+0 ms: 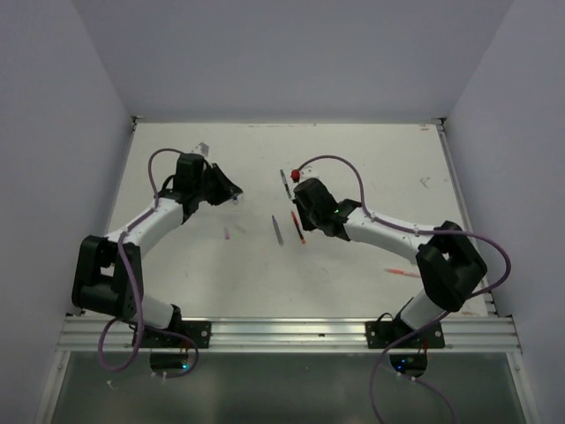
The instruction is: Open the pen caps
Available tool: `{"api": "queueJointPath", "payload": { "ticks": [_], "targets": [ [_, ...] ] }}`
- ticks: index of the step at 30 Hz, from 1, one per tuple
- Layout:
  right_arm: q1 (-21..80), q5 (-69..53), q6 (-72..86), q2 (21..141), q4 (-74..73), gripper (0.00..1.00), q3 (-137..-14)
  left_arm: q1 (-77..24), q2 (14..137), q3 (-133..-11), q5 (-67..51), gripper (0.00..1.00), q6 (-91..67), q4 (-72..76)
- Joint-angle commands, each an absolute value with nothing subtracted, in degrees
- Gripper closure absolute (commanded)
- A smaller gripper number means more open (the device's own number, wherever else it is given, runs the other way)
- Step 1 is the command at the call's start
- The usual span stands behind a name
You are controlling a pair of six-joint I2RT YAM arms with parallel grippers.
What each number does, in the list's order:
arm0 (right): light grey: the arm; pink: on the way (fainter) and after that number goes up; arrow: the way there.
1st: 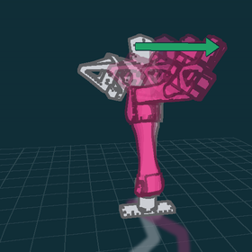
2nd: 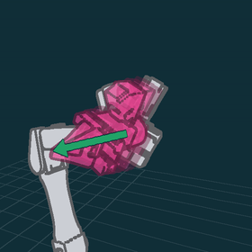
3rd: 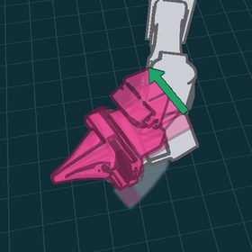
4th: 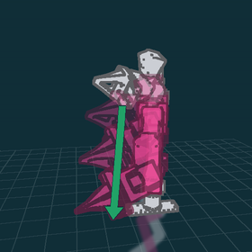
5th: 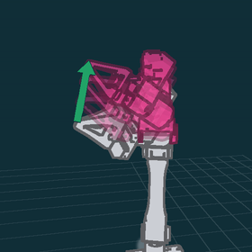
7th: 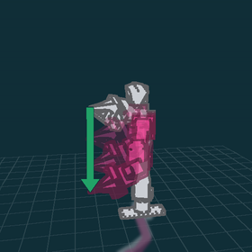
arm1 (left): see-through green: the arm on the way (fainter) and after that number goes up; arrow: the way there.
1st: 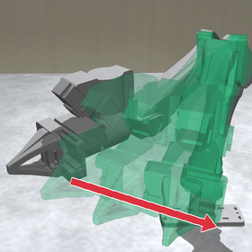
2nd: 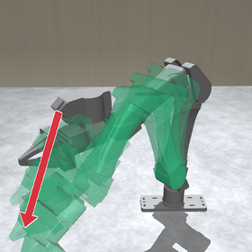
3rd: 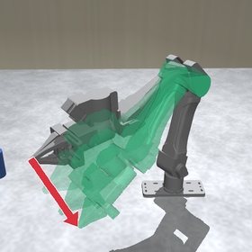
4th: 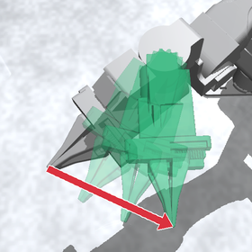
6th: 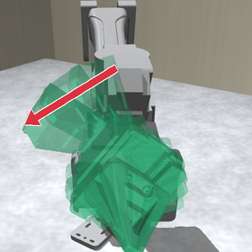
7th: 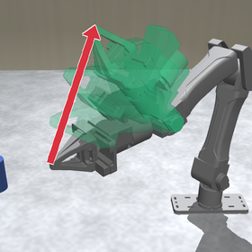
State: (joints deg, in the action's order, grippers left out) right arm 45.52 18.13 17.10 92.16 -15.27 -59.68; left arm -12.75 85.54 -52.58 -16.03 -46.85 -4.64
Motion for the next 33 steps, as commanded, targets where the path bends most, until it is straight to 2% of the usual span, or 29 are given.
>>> {"api": "queueJointPath", "payload": {
  "ticks": [1, 6, 9, 13, 18, 28, 33],
  "targets": [
    [43.60, 6.97, 19.33, 90.79, -13.28, 1.00, -60.29, -12.13, 79.38, -48.17, -4.68, 1.00, -39.47, -12.29],
    [44.73, -1.30, 22.49, 94.56, -9.42, 1.00, -62.84, -12.13, 74.36, -43.86, 7.71, 1.00, -38.76, -17.74],
    [47.01, -0.62, 25.04, 98.59, -9.40, 1.00, -66.44, -12.13, 74.44, -42.89, 10.27, 1.00, -38.67, -19.94],
    [48.87, 2.28, 28.55, 103.53, -9.93, 1.00, -70.04, -12.13, 74.44, -40.35, 10.20, 0.98, -38.50, -19.16],
    [48.95, 5.27, 30.41, 108.71, -11.07, 1.00, -73.30, -12.13, 76.28, -36.57, 4.68, 0.95, -38.41, -14.60],
    [49.13, 7.56, 29.36, 113.20, -9.23, 1.00, -74.53, -12.13, 79.37, -34.28, 0.26, 0.78, -37.88, -9.23],
    [49.48, 8.88, 29.27, 115.13, -9.49, 0.98, -75.50, -12.13, 79.72, -33.49, 0.26, 0.66, -38.14, -8.88]
  ]
}}
